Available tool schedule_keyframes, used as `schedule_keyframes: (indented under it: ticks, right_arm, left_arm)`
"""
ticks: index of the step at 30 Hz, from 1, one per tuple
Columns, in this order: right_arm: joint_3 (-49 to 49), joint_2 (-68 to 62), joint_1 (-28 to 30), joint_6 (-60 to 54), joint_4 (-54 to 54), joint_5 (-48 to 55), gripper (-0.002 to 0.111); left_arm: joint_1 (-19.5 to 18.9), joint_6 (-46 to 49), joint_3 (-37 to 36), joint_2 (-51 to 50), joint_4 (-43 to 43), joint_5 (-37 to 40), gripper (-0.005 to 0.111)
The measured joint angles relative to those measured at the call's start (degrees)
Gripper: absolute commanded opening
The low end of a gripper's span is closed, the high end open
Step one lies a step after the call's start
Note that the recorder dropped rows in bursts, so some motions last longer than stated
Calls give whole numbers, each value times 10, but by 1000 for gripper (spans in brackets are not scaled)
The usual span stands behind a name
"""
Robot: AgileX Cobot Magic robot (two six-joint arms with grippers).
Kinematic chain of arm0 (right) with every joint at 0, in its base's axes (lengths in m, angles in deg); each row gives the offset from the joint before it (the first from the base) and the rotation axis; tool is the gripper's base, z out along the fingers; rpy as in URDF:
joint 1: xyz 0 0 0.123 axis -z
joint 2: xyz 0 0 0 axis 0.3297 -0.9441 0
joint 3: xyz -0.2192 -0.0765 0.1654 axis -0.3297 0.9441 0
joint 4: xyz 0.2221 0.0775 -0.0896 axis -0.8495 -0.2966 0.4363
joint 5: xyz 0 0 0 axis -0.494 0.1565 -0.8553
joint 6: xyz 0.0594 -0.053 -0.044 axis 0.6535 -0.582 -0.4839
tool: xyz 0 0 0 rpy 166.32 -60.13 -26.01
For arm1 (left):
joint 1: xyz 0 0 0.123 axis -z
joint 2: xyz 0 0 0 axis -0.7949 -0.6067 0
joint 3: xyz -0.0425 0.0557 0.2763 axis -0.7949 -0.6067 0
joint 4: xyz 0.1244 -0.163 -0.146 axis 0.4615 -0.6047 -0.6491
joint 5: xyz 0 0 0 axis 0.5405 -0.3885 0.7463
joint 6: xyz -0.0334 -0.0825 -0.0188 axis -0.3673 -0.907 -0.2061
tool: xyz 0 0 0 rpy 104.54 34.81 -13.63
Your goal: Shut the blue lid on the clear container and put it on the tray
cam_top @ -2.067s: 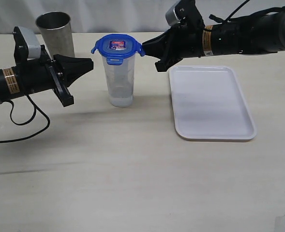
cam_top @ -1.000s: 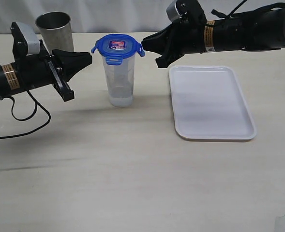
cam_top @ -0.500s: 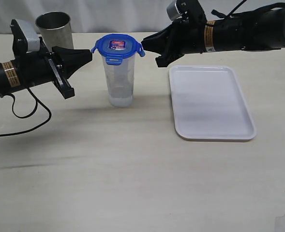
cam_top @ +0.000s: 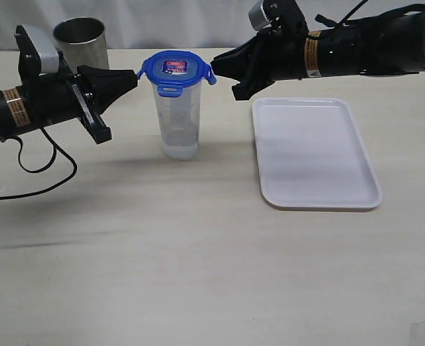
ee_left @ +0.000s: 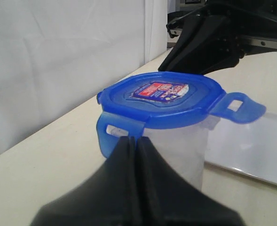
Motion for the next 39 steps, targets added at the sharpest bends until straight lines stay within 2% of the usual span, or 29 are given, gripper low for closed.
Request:
schedule_keyframes:
  ticks: [39]
  right_arm:
    - [0, 0, 0, 18, 7, -18, 4]
  left_arm:
    - [0, -9, 5, -9, 0, 0, 0]
